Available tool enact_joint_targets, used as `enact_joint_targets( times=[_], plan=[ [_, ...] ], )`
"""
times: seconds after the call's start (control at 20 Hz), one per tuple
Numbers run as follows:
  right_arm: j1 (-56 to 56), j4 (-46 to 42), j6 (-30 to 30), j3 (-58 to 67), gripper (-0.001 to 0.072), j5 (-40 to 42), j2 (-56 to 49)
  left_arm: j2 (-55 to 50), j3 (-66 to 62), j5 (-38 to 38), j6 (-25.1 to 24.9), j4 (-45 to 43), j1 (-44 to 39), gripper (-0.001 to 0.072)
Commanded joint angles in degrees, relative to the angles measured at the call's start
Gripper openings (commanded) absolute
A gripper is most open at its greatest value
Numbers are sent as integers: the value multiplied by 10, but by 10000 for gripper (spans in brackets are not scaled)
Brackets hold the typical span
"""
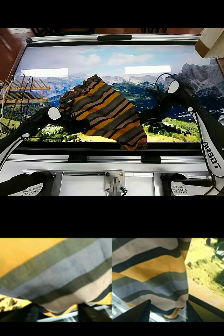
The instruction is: Fold the shirts.
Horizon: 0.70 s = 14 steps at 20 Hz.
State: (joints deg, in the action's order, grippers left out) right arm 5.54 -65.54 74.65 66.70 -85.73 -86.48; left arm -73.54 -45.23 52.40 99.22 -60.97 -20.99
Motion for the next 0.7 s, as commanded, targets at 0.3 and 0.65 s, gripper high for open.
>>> enact_joint_targets(
  times=[0.3, 0.65],
  plan=[
    [-1, 42, -19, -62, 559, 95, -32, -2, -1, -26, -29, 1, 2, 54],
    [4, 89, -24, -62, 229, 130, -66, 33, -1, -4, -49, -1, 7, 54]
  ],
)
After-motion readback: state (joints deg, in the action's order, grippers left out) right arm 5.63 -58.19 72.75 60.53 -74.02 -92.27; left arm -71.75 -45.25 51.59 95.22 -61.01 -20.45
